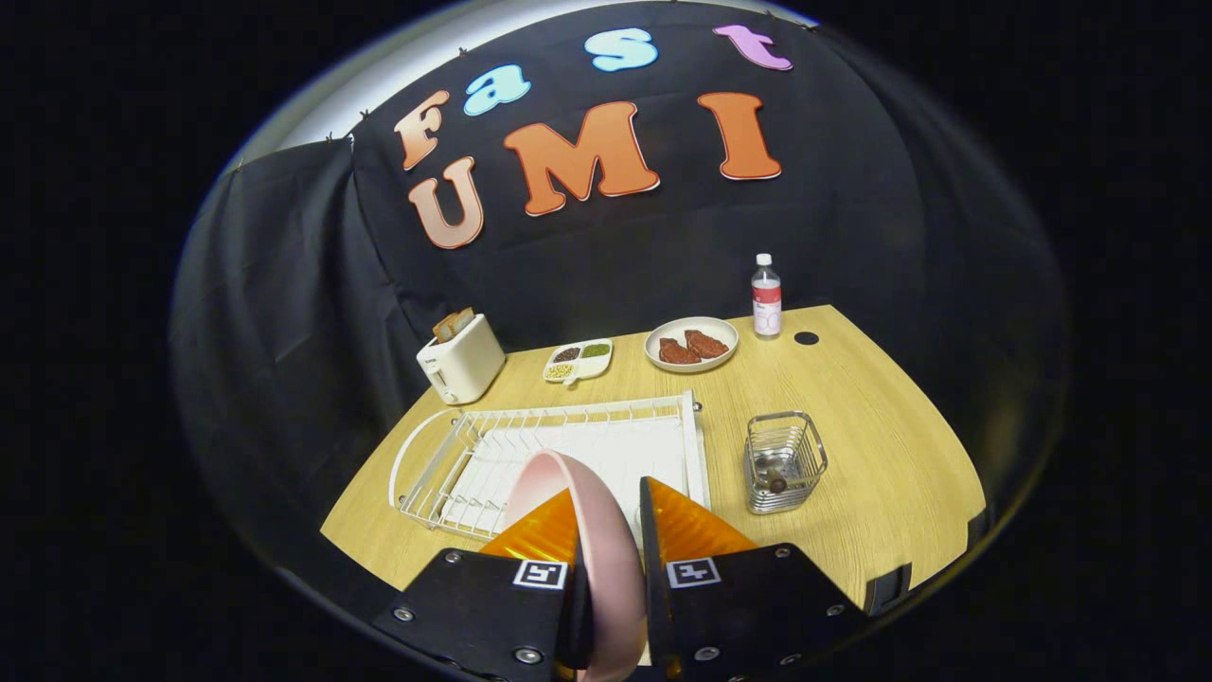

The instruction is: Take the plate from the dish rack, then take the spoon from the basket and place it into the plate.

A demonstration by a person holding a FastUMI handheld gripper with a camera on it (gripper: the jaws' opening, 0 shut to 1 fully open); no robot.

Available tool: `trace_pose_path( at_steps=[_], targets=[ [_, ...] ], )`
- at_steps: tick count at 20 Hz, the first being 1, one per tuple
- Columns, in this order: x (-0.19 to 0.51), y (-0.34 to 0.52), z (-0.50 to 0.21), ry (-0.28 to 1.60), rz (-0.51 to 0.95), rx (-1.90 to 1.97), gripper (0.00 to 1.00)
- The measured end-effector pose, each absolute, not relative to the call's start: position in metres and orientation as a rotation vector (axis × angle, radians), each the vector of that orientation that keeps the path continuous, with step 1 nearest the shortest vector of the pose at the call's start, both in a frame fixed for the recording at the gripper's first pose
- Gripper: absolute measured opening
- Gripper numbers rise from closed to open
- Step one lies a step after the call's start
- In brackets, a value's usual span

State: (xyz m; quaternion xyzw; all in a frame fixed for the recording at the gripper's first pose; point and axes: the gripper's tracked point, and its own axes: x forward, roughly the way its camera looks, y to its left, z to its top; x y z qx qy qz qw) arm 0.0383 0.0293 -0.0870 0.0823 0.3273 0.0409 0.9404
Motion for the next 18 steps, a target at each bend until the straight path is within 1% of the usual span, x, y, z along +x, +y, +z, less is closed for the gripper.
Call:
trace_pose_path(
  at_steps=[8, 13, 18],
  targets=[
    [0.009, 0.023, -0.135, 0.716, 0.075, 0.215, 0.24],
    [-0.006, 0.031, -0.161, 0.738, 0.102, 0.222, 0.24],
    [-0.018, 0.027, -0.192, 0.785, 0.076, 0.245, 0.24]
  ],
)
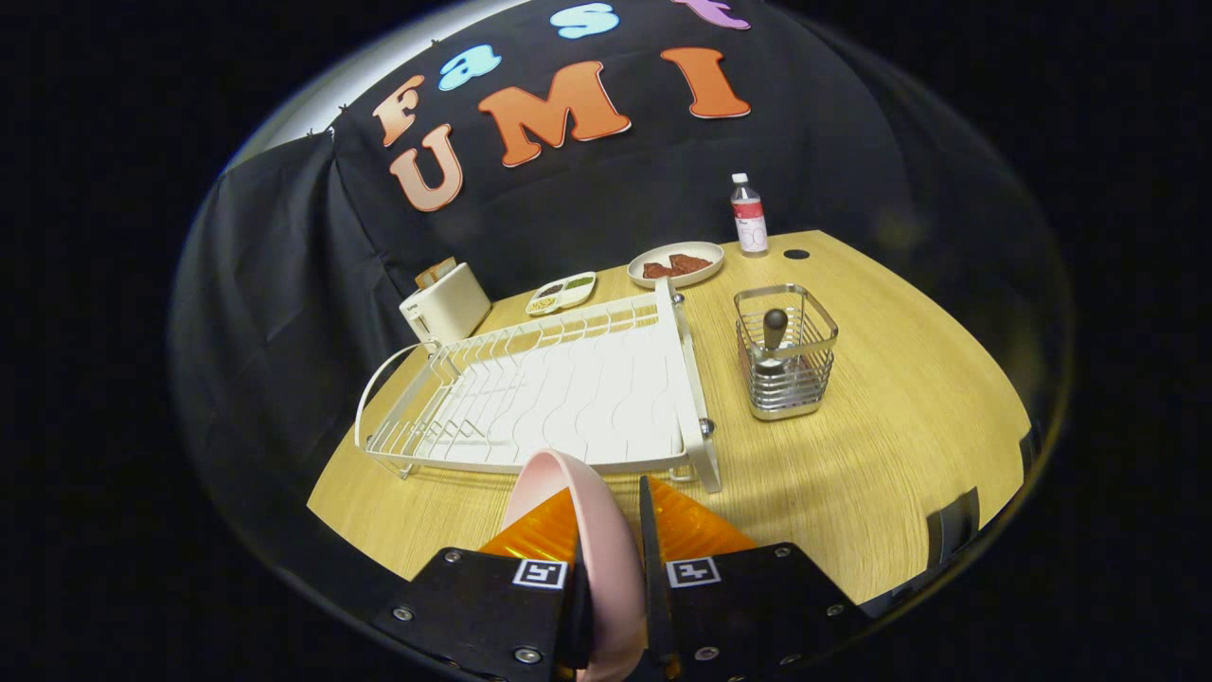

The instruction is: Take the plate from the dish rack, then take the spoon from the basket and place it into the plate.

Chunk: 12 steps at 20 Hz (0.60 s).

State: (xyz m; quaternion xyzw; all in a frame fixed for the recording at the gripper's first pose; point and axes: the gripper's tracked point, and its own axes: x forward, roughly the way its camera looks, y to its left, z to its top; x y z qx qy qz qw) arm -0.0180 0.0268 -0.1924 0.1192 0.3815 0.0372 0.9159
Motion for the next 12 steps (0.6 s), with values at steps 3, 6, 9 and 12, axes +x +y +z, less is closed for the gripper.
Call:
trace_pose_path(
  at_steps=[3, 6, 9, 12],
  targets=[
    [-0.024, 0.027, -0.209, 0.813, 0.067, 0.304, 0.24],
    [-0.029, 0.020, -0.224, 0.839, 0.048, 0.295, 0.24],
    [-0.029, 0.019, -0.232, 0.845, 0.036, 0.293, 0.24],
    [-0.030, 0.023, -0.237, 0.851, 0.040, 0.275, 0.24]
  ],
)
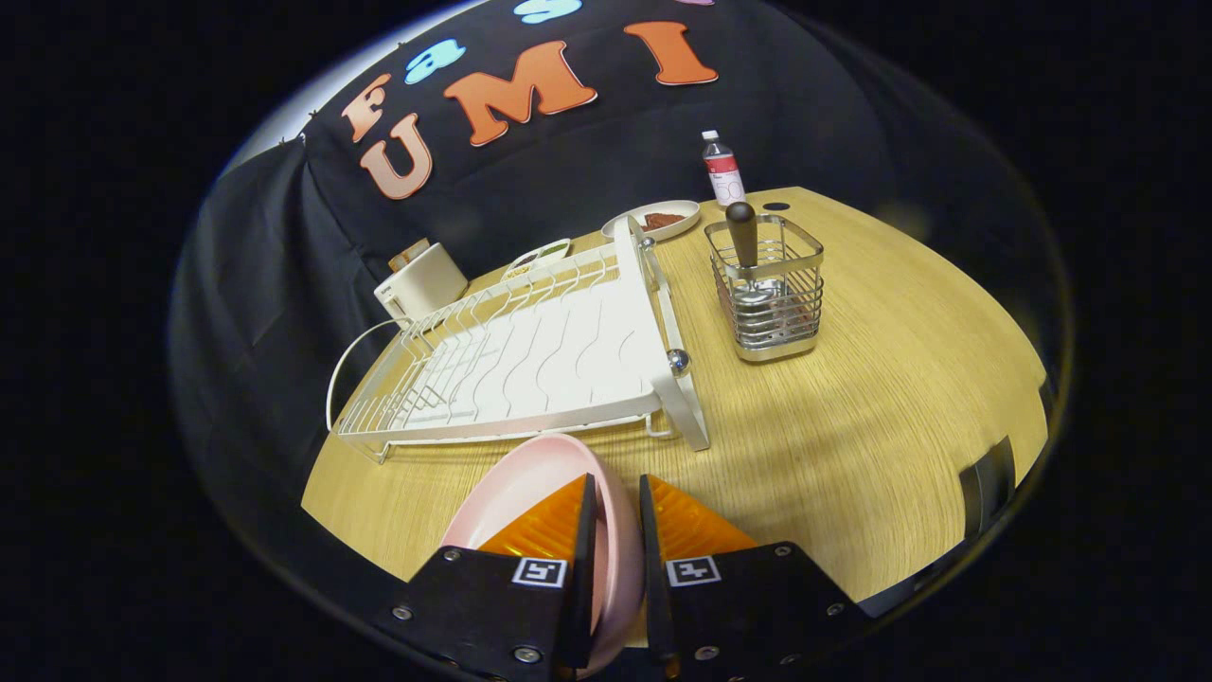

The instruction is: Take the plate from the dish rack, then take the spoon from the basket and place it into the plate.

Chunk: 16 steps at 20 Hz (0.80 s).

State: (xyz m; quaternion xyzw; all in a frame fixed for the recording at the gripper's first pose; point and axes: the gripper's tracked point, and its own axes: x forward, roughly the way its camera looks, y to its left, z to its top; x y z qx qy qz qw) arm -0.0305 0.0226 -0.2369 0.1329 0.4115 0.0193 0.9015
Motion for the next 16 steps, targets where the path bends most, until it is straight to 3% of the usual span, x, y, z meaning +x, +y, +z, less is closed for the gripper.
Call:
trace_pose_path(
  at_steps=[11, 16],
  targets=[
    [-0.023, 0.014, -0.241, 0.789, -0.007, 0.257, 0.27],
    [-0.008, -0.007, -0.215, 0.684, -0.035, 0.240, 0.42]
  ],
)
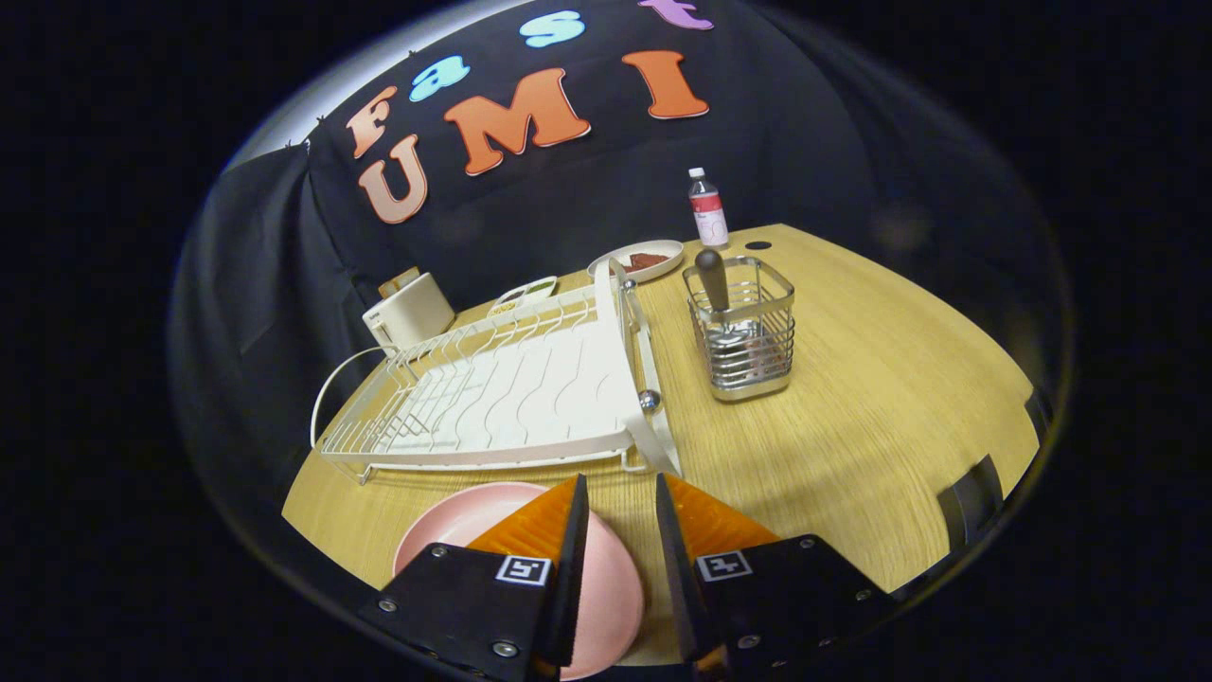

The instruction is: Take the plate from the dish rack, then take the spoon from the basket and place it into the plate.

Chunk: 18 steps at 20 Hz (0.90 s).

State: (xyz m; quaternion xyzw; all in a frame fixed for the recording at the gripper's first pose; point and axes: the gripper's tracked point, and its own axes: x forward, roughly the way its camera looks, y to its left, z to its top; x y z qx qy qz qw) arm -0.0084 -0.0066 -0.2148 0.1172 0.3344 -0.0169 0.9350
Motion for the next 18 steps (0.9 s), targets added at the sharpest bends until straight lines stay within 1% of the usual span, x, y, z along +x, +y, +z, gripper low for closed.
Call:
trace_pose_path(
  at_steps=[1, 4, 9, 12, 14, 18],
  targets=[
    [-0.004, -0.014, -0.207, 0.651, -0.049, 0.229, 0.44],
    [0.012, -0.030, -0.183, 0.546, -0.083, 0.183, 0.56],
    [0.031, -0.050, -0.160, 0.439, -0.113, 0.096, 0.63],
    [0.044, -0.057, -0.157, 0.403, -0.124, 0.046, 0.70],
    [0.054, -0.059, -0.157, 0.387, -0.130, 0.024, 0.72],
    [0.070, -0.069, -0.172, 0.397, -0.144, -0.028, 0.71]
  ],
)
